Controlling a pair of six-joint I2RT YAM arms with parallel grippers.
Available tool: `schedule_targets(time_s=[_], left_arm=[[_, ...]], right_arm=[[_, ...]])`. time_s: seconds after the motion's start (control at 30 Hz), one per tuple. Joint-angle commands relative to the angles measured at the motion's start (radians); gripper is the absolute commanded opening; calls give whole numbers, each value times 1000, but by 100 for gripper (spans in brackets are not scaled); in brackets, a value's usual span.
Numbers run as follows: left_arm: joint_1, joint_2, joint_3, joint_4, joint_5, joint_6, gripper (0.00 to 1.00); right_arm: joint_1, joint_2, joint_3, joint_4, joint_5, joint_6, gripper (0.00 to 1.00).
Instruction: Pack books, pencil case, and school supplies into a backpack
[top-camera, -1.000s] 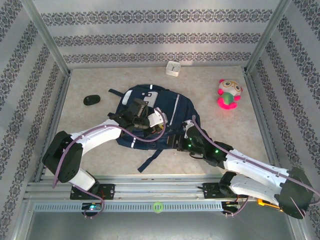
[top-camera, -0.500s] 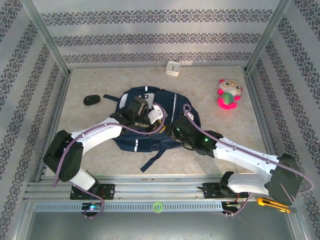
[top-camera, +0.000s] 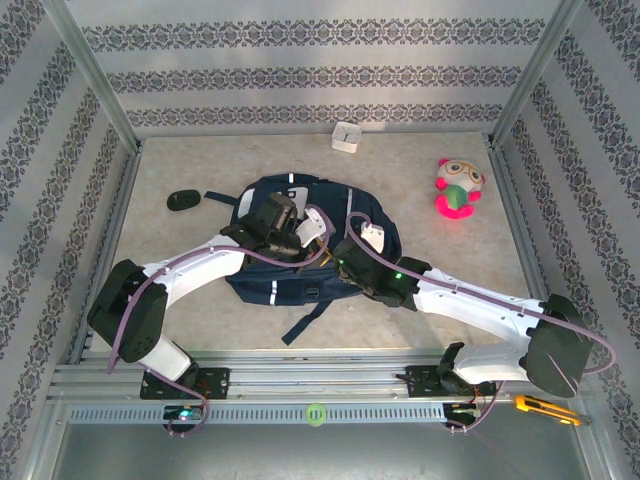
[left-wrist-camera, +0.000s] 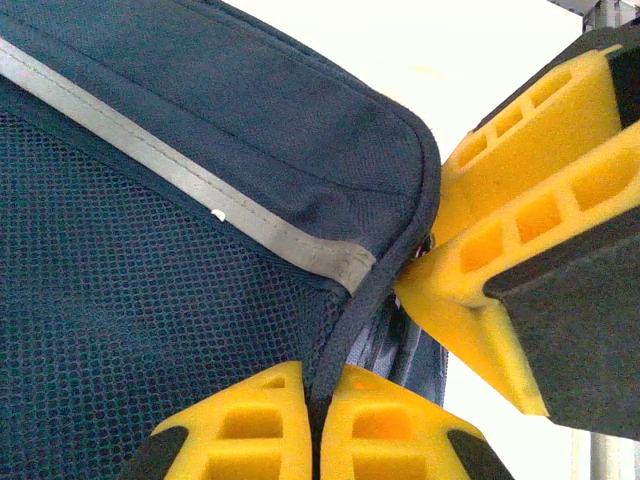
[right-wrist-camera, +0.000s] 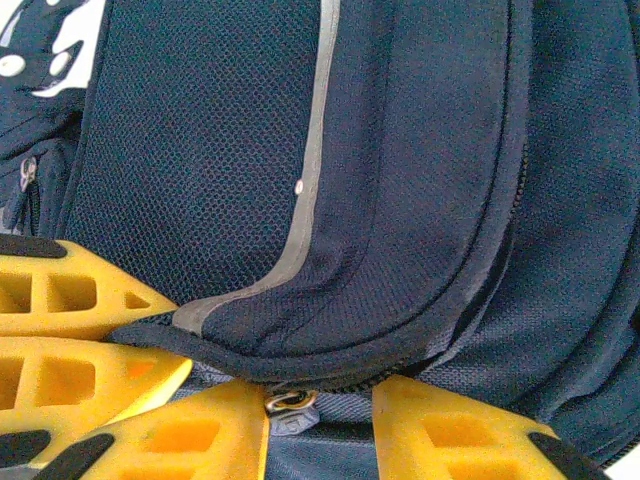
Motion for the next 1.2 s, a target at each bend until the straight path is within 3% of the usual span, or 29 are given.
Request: schedule_targets(time_s=[0.0, 0.27, 0.47, 0.57, 0.77, 1.03, 1.17], left_arm=[[14, -15, 40, -18, 40, -37, 0], [14, -17, 37, -3, 46, -47, 0], [13, -27, 31, -5, 37, -40, 0], [13, -26, 30, -10, 35, -37, 0], [14, -22, 34, -6, 38, -41, 0], [15, -30, 30, 18, 49, -56, 0], [16, -32, 28, 13, 39, -52, 0]], right_arm=[[2, 4, 3, -32, 80, -22, 34], [13, 59, 14, 69, 26, -64, 37], [13, 54, 24, -39, 110, -64, 21], [13, 25, 13, -60, 144, -62, 19], [11, 18, -19, 48, 113, -64, 29], [-7, 50, -55, 230, 34, -98, 33], [-30, 20, -68, 224, 9, -115, 12]])
